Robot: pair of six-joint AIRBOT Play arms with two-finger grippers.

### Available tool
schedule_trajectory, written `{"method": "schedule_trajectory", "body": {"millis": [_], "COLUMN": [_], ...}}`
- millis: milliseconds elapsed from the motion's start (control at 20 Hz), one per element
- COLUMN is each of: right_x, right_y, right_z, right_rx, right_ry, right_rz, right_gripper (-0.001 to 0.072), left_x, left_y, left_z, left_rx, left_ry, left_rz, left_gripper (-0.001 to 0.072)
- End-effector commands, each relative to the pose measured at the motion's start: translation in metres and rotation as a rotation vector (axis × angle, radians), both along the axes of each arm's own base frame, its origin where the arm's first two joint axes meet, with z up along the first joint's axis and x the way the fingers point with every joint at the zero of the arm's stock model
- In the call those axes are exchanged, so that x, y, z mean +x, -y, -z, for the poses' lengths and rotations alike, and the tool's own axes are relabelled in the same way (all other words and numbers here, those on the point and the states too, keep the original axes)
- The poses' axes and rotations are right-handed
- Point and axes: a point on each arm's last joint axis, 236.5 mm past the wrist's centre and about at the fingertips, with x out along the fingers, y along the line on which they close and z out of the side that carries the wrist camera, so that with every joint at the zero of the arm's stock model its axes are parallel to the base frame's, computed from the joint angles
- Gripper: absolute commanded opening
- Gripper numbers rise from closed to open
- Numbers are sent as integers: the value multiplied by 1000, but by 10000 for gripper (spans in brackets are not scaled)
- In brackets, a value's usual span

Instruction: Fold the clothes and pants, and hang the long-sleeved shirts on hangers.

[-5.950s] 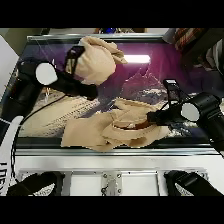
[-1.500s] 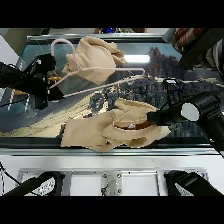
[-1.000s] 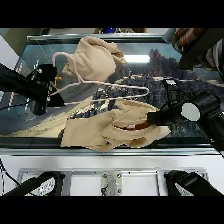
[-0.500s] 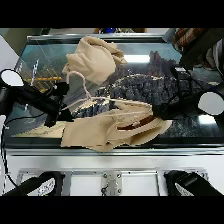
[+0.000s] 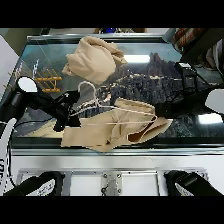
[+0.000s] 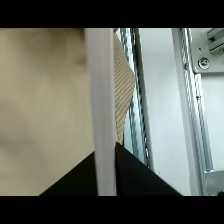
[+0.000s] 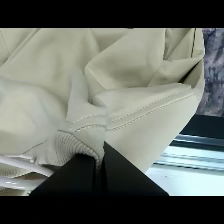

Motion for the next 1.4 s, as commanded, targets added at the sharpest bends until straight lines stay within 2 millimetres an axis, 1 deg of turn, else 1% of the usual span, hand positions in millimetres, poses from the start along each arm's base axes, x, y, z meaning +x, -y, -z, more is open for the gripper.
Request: {"method": "schedule_trajectory", "body": {"millis": [0,150,300,450,550,700,800,1000,1150,1250,1350], "right_x": [-2,0,1,2,2,2,2,2,2,2,2], "right_y": [1,7,8,10,10,10,10,10,10,10,10], "right_z": [0,0,0,0,0,0,0,0,0,0,0], "right_rx": [-2,-17,-15,-20,-15,-7,-7,-6,-6,-4,-4], "right_ry": [-11,-5,-5,-3,-5,-8,-8,-8,-8,-9,-9], "right_rz": [8,42,59,77,91,114,115,115,115,122,122], "right_gripper": [26,26,26,26,26,26,26,26,26,26,26], "left_x": [2,3,7,-4,-11,-30,-38,-45,-53,-56,-53], "left_y": [4,2,1,-1,-3,-4,-4,-2,4,6,6], "left_z": [-2,-17,-30,-37,-38,-36,-34,-33,-30,-34,-46], "left_rx": [-13,-2,25,42,50,51,53,61,65,67,73], "left_ry": [10,-5,-41,-90,-93,-90,-90,-96,-110,-104,-100], "left_rz": [-2,-20,-99,-99,-115,-119,-146,-232,-203,-181,-210], "left_gripper": [24,23,23,23,23,23,23,23,23,23,23]}}
